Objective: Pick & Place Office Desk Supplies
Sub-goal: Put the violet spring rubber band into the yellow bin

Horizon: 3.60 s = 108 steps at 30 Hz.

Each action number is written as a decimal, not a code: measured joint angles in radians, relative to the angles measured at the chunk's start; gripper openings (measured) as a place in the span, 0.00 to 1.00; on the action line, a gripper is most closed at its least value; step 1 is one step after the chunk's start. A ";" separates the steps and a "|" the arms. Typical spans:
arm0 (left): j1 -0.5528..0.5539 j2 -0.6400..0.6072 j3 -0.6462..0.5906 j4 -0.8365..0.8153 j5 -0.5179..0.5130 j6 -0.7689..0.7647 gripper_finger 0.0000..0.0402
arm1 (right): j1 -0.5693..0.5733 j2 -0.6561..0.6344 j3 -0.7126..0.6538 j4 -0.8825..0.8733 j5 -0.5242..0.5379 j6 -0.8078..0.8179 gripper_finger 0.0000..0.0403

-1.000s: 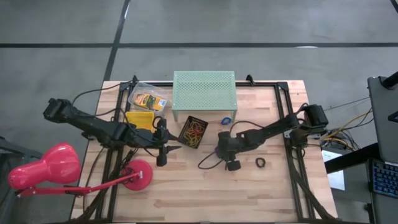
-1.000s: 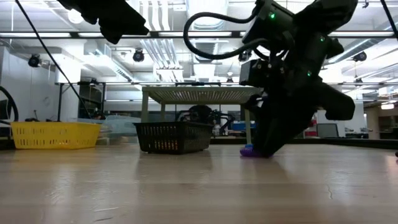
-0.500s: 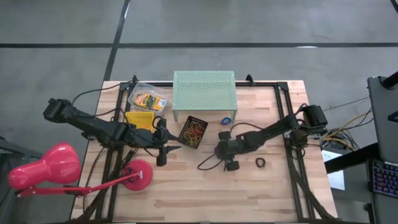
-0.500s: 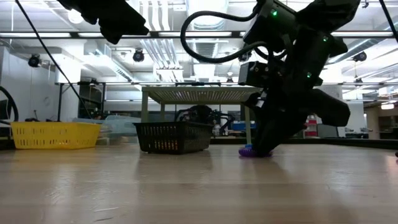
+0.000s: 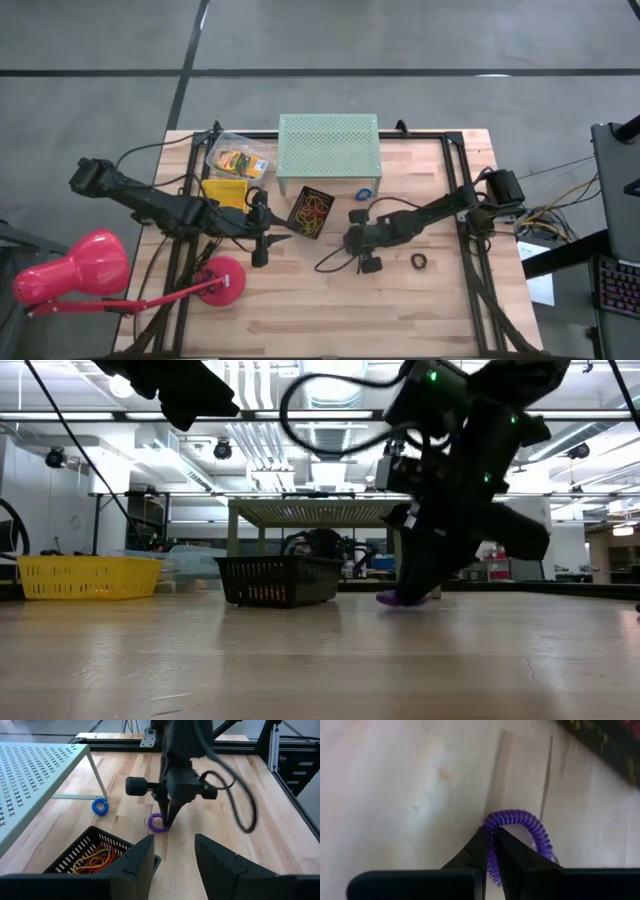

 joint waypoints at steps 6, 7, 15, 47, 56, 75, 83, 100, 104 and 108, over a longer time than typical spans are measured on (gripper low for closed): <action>0.000 0.000 0.000 -0.001 0.000 0.000 0.36 | 0.021 -0.050 0.071 -0.113 -0.001 -0.020 0.05; 0.000 0.000 0.000 -0.002 0.000 0.000 0.36 | 0.027 -0.061 0.084 -0.126 -0.001 -0.008 0.05; 0.000 0.000 0.000 -0.004 0.000 0.003 0.36 | 0.121 -0.125 0.187 -0.077 -0.005 -0.012 0.05; 0.000 0.000 0.000 0.000 0.000 -0.005 0.36 | 0.090 0.208 0.243 0.752 0.003 0.015 0.06; 0.000 0.000 0.000 -0.004 0.000 -0.005 0.36 | 0.079 0.445 0.449 0.742 0.002 -0.026 0.06; -0.002 0.000 0.000 -0.003 0.003 -0.007 0.36 | -0.015 0.500 0.505 0.678 0.003 0.219 0.06; -0.001 0.000 0.000 -0.002 0.003 -0.007 0.36 | -0.013 0.522 0.504 0.678 0.002 0.216 0.06; 0.000 0.000 0.000 -0.003 -0.001 -0.006 0.36 | -0.013 0.522 0.503 0.663 0.000 0.209 0.07; 0.000 0.000 0.000 -0.003 -0.001 -0.005 0.36 | -0.013 0.522 0.504 0.663 0.000 0.209 0.13; 0.000 0.000 0.000 -0.003 -0.001 -0.005 0.36 | -0.013 0.522 0.504 0.663 0.000 0.217 0.20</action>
